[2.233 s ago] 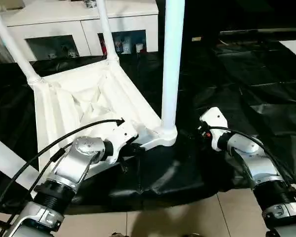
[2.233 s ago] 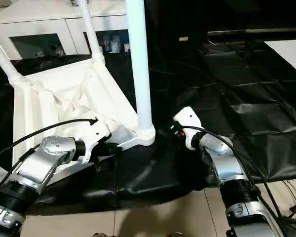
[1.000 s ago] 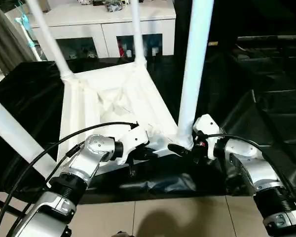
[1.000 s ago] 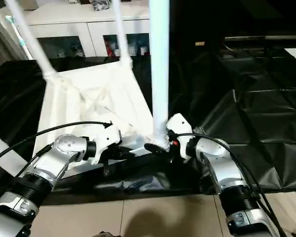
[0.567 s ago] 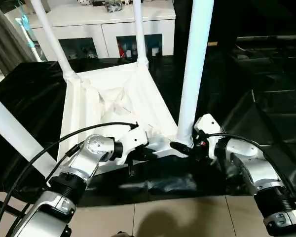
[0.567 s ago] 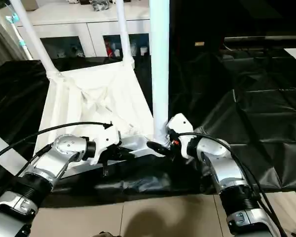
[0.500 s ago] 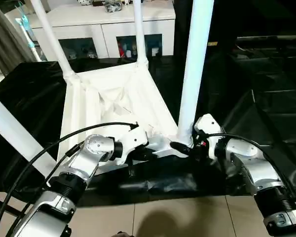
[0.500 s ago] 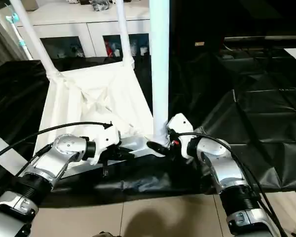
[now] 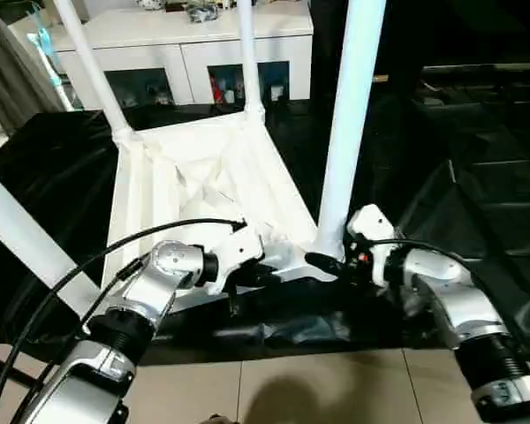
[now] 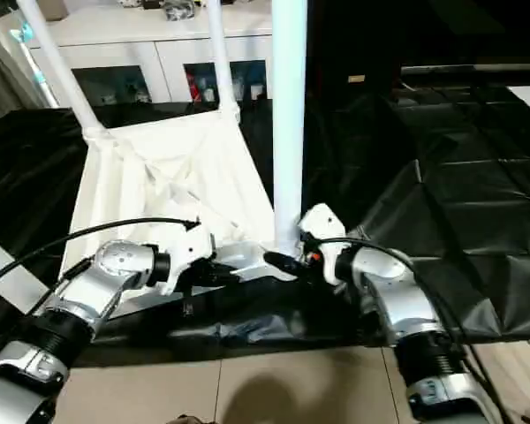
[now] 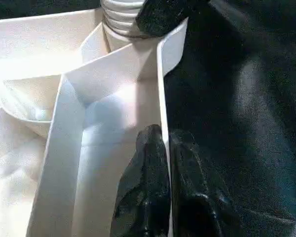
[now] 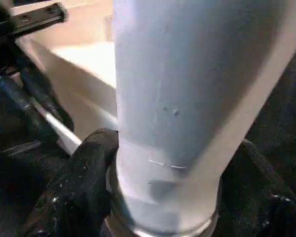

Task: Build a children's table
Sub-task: Rotate leg to tighten

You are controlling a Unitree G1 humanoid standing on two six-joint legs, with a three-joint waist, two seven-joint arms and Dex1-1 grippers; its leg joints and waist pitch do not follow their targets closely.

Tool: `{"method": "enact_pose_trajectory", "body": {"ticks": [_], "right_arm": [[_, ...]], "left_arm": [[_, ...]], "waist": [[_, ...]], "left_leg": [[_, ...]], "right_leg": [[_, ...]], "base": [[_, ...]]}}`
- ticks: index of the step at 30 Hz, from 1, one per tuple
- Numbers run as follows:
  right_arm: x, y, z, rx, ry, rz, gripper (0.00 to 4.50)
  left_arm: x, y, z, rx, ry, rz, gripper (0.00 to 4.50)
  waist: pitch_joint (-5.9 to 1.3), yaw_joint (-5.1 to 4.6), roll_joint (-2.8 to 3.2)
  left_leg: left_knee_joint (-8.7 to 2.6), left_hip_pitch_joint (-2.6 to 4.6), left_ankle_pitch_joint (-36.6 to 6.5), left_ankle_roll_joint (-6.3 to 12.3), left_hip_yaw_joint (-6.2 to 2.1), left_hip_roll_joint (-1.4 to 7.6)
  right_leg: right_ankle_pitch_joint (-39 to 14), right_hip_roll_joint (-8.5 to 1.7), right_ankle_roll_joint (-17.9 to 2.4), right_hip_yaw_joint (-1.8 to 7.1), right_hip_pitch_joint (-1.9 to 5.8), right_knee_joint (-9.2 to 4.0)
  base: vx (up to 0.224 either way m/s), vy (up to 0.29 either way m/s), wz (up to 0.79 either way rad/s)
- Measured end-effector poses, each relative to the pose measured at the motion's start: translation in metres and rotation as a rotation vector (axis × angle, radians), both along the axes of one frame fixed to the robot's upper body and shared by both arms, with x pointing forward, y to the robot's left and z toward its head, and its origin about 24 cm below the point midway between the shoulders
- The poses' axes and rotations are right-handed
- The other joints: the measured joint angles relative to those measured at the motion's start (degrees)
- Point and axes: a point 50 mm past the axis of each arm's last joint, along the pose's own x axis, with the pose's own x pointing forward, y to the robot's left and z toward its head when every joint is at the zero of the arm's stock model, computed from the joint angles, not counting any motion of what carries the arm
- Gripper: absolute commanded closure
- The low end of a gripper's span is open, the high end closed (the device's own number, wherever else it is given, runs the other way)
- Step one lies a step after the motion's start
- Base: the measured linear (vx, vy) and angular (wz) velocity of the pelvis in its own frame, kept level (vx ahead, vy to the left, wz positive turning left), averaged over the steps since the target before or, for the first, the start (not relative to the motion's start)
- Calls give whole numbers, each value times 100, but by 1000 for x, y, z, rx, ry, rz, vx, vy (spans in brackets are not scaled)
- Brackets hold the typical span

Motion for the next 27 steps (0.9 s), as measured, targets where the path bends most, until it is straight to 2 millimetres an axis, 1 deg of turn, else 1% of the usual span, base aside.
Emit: {"method": "enact_pose_trajectory", "body": {"ticks": [2, 4, 7, 8, 10, 11, 14, 16, 17, 19, 21, 23, 24, 25, 26, 27], "right_arm": [[6, 4, 0, -4, -4, -60, 183], [9, 7, -2, -2, -5, -105, 183], [19, 20, -3, 9, -2, -253, 183], [21, 20, -3, 5, 2, -292, 184], [28, 26, -3, -4, 2, -374, 184], [32, 29, -3, -16, -1, -429, 184], [38, 34, -4, -36, -2, -520, 184], [43, 37, -3, -60, -5, -590, 184], [44, 40, -3, -61, -1, -615, 184], [47, 42, -2, -69, 0, -650, 184], [50, 41, -1, -72, 1, -665, 184], [50, 41, 0, -52, 5, -664, 184], [50, 40, 0, -41, 7, -664, 149], [50, 39, 0, -22, 13, -665, 128], [50, 37, 0, 0, 20, -665, 114], [50, 37, 0, 16, 23, -662, 110]], "left_arm": [[4, -2, 0, 0, 2, 40, 450], [6, -4, 0, 1, 1, 64, 450], [15, -8, 0, 8, 6, 143, 450], [17, -9, 0, 18, 1, 162, 450], [22, -15, 1, 19, 3, 199, 450], [26, -18, 1, 22, 5, 233, 450], [30, -26, 1, 21, 10, 283, 450], [33, -34, 1, 18, 14, 318, 450], [35, -37, 2, 17, 21, 331, 450], [37, -42, 2, 15, 23, 349, 450], [38, -46, 3, 15, 23, 355, 450], [38, -46, 3, 14, 22, 355, 450], [38, -46, 3, 14, 22, 355, 450], [38, -46, 4, 14, 21, 354, 450], [39, -46, 4, 14, 18, 353, 450], [39, -46, 4, 15, 16, 352, 450]], "waist": [[6, -77, -9], [8, -118, -13], [13, -211, -19], [13, -226, -19], [21, -273, -30], [24, -280, -34], [26, -301, -34], [35, -325, -36], [44, -343, -34], [60, -384, -21], [69, -430, -33], [74, -436, -41], [75, -435, -43], [77, -433, -46], [79, -429, -49], [80, -431, -50]], "left_leg": [[0, -1, 0, 0, 0, -2], [0, 0, 0, 0, -1, -3], [-2, 1, 0, 0, -13, -6], [-17, 1, 0, 1, -21, -6], [-21, 3, -1, 1, -20, -11], [-23, 0, -1, 1, -29, -19], [-38, -2, -1, 2, -46, -34], [-56, -4, -2, 3, -50, -45], [-59, -3, -3, 4, -49, -61], [-71, -2, -5, 7, -49, -71], [-84, 2, -5, 8, -34, -98], [-87, 6, -7, 11, -31, -125], [-87, 6, -7, 12, -31, -128], [-86, 6, -7, 12, -31, -130], [-87, 4, -7, 12, -31, -131], [-87, 4, -7, 12, -31, -131]], "right_leg": [[-1, 0, 1, -1, 1, -8], [-1, -1, 2, -2, 5, -27], [-1, -1, 2, -18, 16, -67], [-2, -1, 3, -33, 32, -109], [-3, -1, 4, -31, 40, -136], [-3, -7, 5, -43, 46, -167], [-3, -16, 5, -66, 70, -257], [-3, -47, 4, -111, 80, -327], [-3, -102, 5, -177, 95, -351], [-3, -121, 4, -205, 140, -407], [-3, -157, 4, -210, 147, -418], [-3, -187, 5, -212, 144, -416], [-3, -190, 5, -210, 143, -416], [-3, -191, 5, -210, 143, -417], [-3, -192, 5, -208, 142, -417], [-3, -192, 5, -207, 141, -416]], "base": [[0, 0, 0], [0, 0, 0], [0, 0, 0], [0, 0, 0], [0, 0, 0], [0, 0, 0], [0, 0, 0], [-15, 26, 0], [-30, 51, -1], [-8, 27, 0], [0, 0, 0], [0, 0, 0], [0, 0, 0], [0, 0, 0], [0, 0, 0], [0, 0, 0]]}}
